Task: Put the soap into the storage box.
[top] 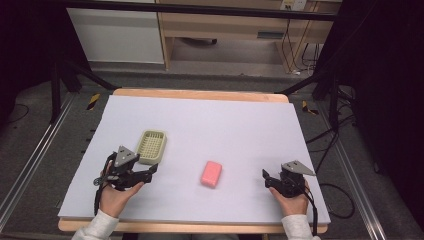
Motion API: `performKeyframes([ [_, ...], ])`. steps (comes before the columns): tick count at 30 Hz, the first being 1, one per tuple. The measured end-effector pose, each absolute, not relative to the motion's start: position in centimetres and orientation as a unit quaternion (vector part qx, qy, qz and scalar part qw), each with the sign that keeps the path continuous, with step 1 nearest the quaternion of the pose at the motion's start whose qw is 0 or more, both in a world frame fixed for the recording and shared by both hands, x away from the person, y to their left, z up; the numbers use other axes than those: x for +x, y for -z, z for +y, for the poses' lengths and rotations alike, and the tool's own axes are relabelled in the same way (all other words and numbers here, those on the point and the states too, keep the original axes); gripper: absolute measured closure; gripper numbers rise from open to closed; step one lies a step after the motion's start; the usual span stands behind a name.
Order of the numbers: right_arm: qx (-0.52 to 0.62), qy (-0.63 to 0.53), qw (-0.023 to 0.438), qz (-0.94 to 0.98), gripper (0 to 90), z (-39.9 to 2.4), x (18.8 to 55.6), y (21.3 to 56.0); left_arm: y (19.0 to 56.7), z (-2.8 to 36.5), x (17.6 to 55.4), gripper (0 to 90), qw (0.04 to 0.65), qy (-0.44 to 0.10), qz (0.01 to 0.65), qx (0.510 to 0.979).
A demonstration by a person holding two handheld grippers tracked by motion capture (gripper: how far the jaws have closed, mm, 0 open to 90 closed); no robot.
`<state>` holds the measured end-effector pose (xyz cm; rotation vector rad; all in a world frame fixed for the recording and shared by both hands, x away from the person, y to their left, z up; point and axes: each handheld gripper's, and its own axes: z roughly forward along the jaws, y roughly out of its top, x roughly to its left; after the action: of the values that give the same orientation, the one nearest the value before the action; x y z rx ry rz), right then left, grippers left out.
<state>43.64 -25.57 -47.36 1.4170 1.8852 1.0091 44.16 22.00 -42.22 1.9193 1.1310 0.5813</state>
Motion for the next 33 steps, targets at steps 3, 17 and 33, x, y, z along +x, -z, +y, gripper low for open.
performKeyframes([
  [3,0.531,-0.380,0.285,0.702,25.1,-25.6,43.6,47.2,41.8,21.6,44.4,25.0,0.408,-0.228,0.445,0.764],
  [17,0.532,-0.382,0.290,0.698,25.4,-25.6,43.6,46.9,40.2,19.6,45.5,24.7,0.432,-0.214,0.437,0.759],
  [33,0.532,-0.386,0.290,0.696,27.7,-25.4,43.6,46.7,39.7,17.4,46.2,24.8,0.438,-0.203,0.430,0.763],
])
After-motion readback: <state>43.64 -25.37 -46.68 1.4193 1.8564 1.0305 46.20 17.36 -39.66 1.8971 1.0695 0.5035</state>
